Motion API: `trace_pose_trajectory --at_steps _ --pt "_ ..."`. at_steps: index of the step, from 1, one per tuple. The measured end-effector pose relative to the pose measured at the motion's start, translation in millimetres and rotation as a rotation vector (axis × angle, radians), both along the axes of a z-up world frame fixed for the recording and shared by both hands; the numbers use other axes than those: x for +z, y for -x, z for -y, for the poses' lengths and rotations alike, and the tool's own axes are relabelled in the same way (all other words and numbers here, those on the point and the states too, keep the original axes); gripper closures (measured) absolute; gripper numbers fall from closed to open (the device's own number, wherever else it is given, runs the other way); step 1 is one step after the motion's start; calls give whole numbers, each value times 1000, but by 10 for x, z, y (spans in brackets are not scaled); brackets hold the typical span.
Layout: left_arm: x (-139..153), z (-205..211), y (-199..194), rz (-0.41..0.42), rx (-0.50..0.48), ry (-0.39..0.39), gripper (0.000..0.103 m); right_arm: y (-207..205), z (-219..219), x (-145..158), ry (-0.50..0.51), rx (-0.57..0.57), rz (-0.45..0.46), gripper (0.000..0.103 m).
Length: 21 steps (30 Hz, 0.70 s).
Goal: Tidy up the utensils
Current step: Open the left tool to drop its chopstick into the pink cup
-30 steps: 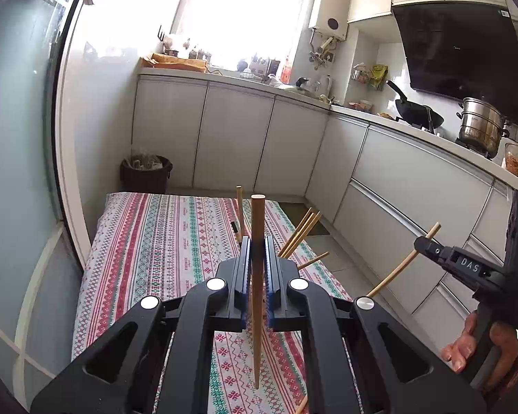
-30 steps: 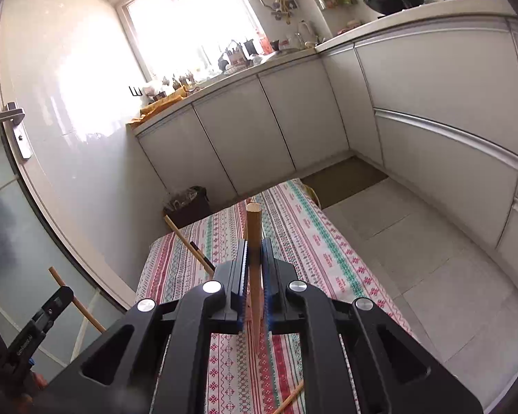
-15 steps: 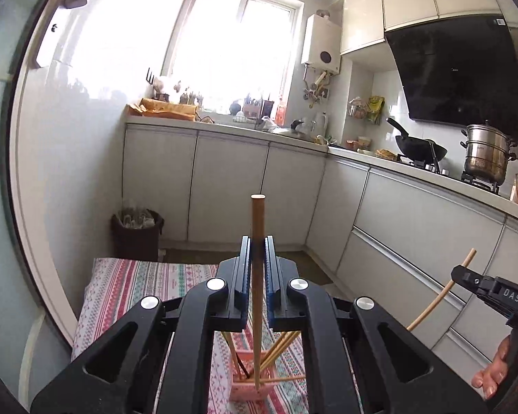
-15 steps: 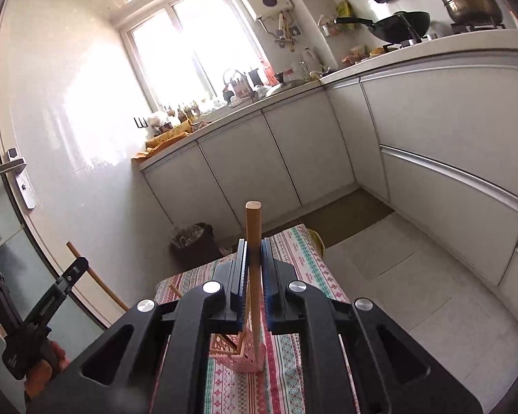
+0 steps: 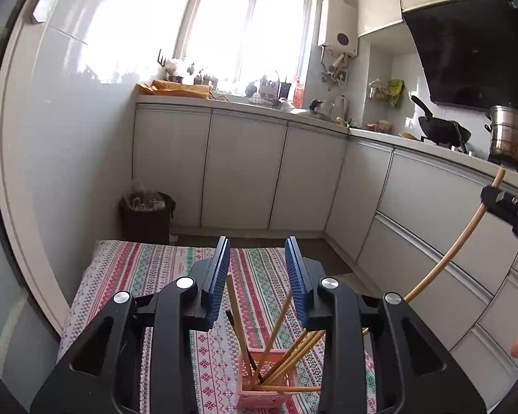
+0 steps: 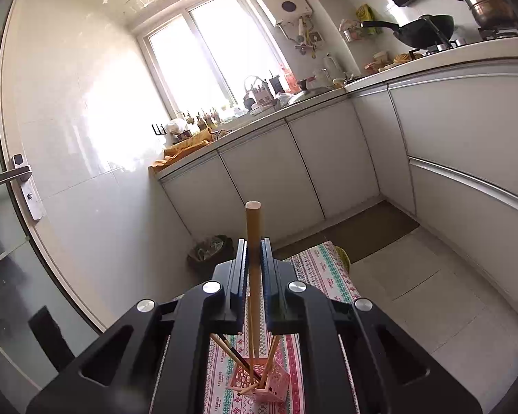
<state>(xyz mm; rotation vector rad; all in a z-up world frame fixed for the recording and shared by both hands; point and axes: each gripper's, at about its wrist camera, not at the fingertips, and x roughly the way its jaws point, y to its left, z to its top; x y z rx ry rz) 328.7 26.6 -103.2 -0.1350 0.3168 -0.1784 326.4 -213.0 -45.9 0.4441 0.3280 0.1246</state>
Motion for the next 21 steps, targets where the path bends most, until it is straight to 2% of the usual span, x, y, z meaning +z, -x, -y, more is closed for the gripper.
trace_pose_trajectory --at_steps 2,4,10,14,16,17,18,20,21 --pt "123 -144 145 25 42 34 56 -44 -59 -16 3 9 1 95" --pt "202 -291 286 44 77 71 51 -86 -141 -47 9 20 -4 95" --pt "263 -597 412 55 128 124 51 -302 -444 -145 67 50 -16 95" --pt "252 -734 399 42 144 154 51 -437 -636 -323 110 61 -25 95" --pt "249 -799 409 37 151 172 51 -508 -714 -508 114 83 -41 92" --pt "253 -829 418 37 154 177 51 -535 -757 -612 122 76 -58 89" --pt "260 -862 434 39 158 182 51 -554 -782 -694 127 75 -78 79" --pt "287 -912 447 42 164 192 50 -549 -789 -777 118 65 -97 68" --pt "292 -939 458 42 167 195 50 -521 -778 -777 108 56 -94 57"
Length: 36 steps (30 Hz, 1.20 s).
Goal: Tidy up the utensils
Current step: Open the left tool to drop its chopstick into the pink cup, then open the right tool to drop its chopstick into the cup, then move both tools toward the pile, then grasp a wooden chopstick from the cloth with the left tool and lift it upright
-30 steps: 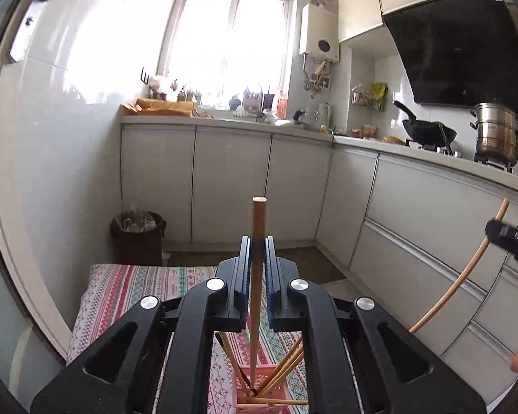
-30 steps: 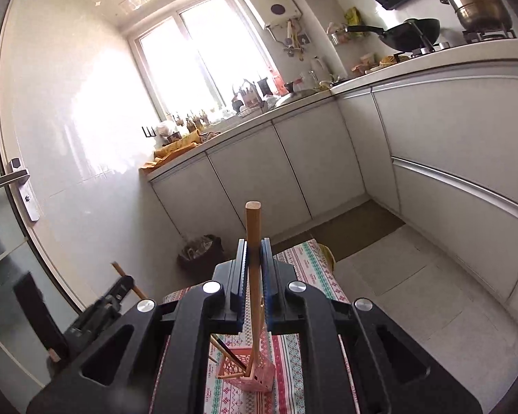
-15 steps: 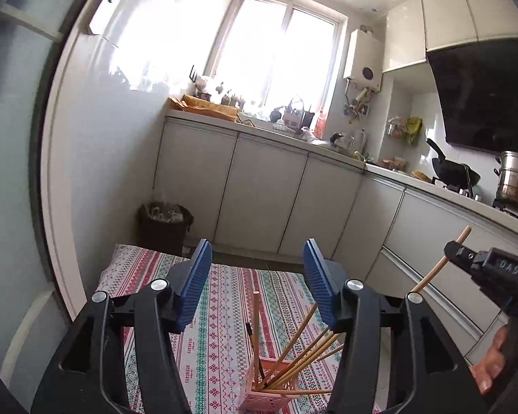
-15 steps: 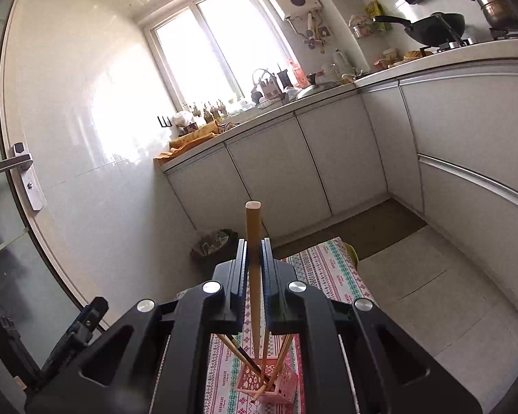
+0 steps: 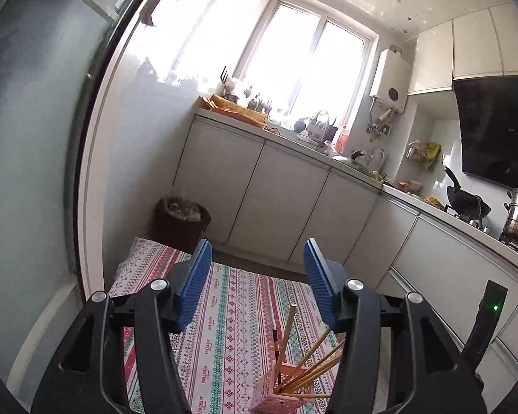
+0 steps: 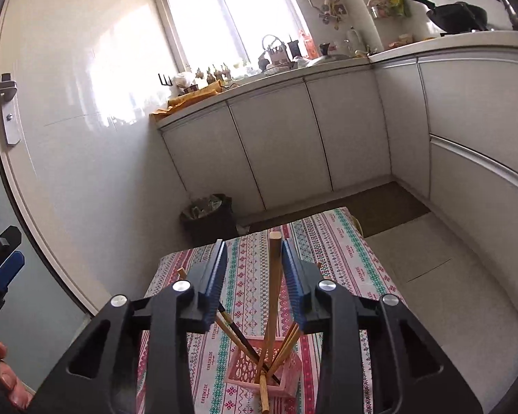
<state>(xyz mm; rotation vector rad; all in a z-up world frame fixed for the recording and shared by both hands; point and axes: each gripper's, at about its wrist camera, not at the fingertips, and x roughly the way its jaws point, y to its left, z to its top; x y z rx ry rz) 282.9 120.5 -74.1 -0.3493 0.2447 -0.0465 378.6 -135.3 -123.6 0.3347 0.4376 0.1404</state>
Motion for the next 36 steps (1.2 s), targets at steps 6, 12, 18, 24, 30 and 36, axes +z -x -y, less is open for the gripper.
trace_pose_trajectory --at_steps 6,12,18,24,30,36 --pt "-51 -24 -25 -40 -3 12 39 231 95 269 9 -75 93 14" --pt "-63 -3 65 -59 -1 -8 13 566 274 466 9 -119 130 7" --pt "-122 50 113 -135 -60 -45 7 1047 529 438 28 -152 88 7" --pt "-599 324 190 -358 -197 -161 7 1527 812 16 87 -165 -78 7" --pt "-1418 956 267 -685 -448 -325 7 1906 1073 -698 74 -179 -258 7" --pt "-2036 1732 421 -847 -693 -537 13 2097 1515 -1241 -152 -226 -406 7"
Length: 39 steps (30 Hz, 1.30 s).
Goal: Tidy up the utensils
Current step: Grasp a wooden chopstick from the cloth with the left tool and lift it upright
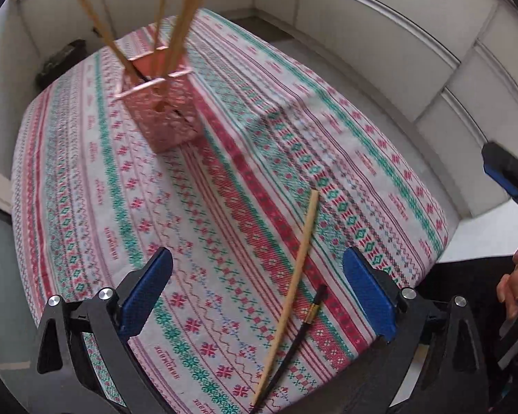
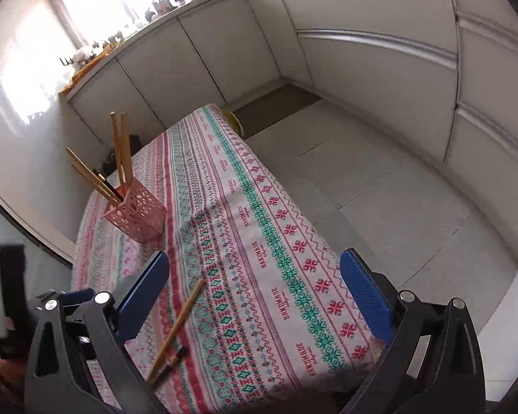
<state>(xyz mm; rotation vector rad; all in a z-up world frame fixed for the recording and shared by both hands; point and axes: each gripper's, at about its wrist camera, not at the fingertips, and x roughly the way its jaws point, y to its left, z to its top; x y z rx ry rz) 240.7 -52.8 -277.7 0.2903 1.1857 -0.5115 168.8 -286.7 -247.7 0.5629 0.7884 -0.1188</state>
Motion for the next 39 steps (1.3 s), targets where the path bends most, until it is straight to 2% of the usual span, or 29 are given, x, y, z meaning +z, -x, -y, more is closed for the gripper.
trace_pose_trajectory --at_steps 2,6,13,17,19,21,24,26,28,33,39 --pt "-95 205 -10 -33 -60 -26 26 20 120 -23 -10 -38 -2 7" --pt "-239 487 -74 -63 -124 -111 32 26 260 -76 -49 -74 -15 7" --pt "-497 808 -173 -142 -206 -175 68 29 431 -177 -157 -104 -37 7" --pt "-637 928 -250 -171 -219 -187 76 14 453 -188 -176 -109 -39 7" --pt "-728 976 -295 -186 -219 -208 76 3 441 -192 -174 -104 -42 7" --pt "-760 989 -378 -204 -209 -186 76 -9 435 -208 -173 -98 -49 7" --pt "-803 1010 -458 -220 -245 -190 78 -42 392 -236 -173 -84 -65 7" --pt "-826 1015 -490 -211 -254 -199 85 -65 358 -261 -170 -72 -77 7" --pt "-801 988 -505 -202 -240 -186 96 -93 315 -284 -171 -57 -88 7" --pt "-687 652 -484 -152 -140 -140 97 -180 149 -355 -150 -15 -135 7" --pt "-97 -178 -351 -24 49 41 97 -325 -459 -526 -128 161 -312 8"
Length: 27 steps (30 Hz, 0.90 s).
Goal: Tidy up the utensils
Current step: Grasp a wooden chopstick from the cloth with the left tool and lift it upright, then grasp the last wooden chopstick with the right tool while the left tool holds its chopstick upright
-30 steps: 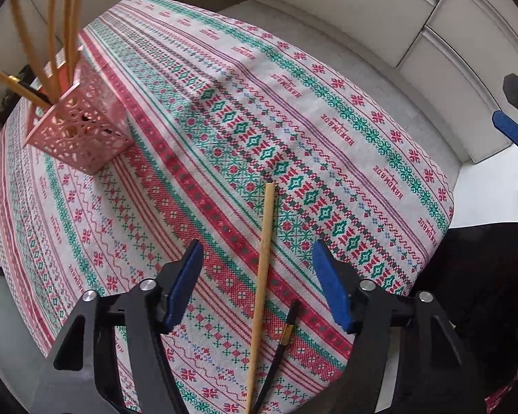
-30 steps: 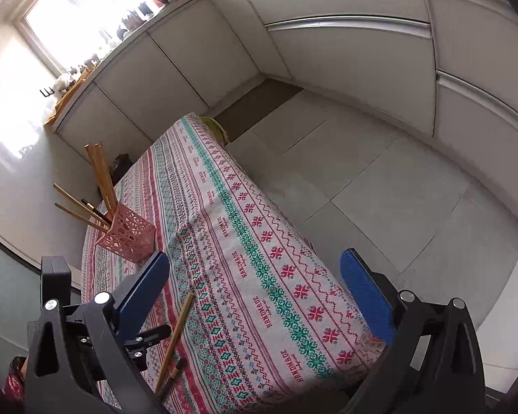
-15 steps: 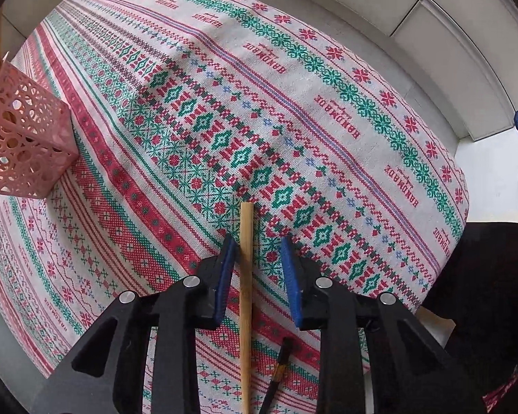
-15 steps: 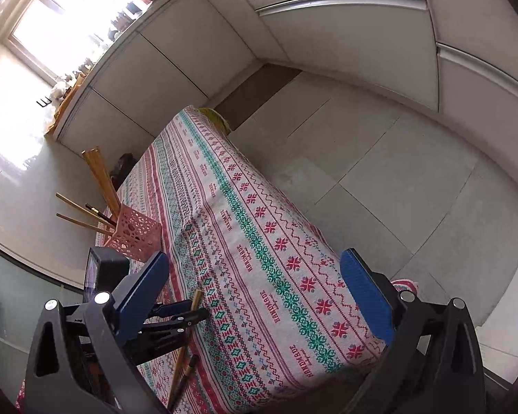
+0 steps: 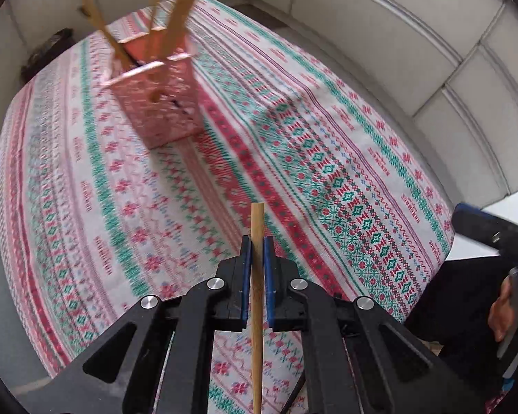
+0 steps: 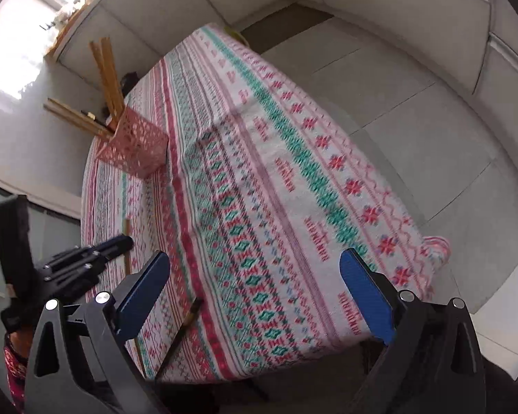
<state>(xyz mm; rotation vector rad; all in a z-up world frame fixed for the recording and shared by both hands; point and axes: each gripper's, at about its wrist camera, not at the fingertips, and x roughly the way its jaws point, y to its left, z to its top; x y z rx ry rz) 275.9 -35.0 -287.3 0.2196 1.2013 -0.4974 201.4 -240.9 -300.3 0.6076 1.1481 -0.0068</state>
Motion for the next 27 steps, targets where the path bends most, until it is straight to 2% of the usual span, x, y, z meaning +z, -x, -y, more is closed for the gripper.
trace_pose_trajectory --at_steps 2,4,7,11,18,20,22,23,24,27 --pt "176 -272 135 48 65 58 97 -10 -274 -84 -31 13 -74 11" --pt "327 -499 244 93 119 118 97 -41 -564 -217 -92 34 -168 23" --pt "534 -649 394 175 158 157 97 -95 -930 -390 -86 38 -270 36" --pt "799 -804 491 243 178 204 97 -173 -1188 -527 -35 2 -352 37" --pt "1041 -978 560 312 214 262 97 -301 -1591 -510 194 -11 -352 35" --pt "1112 -1026 589 338 222 281 97 -278 -1694 -505 271 -22 -325 42" --pt "1178 -1086 617 363 240 297 97 -255 -1796 -487 369 -11 -284 67" --pt "1198 -1120 622 371 252 307 97 -248 -1870 -472 383 3 -250 75" --pt "1210 -1152 623 376 263 315 97 -262 -1932 -477 389 22 -225 90" --pt "1191 -1218 600 370 293 330 97 -318 -2002 -483 375 44 -189 96"
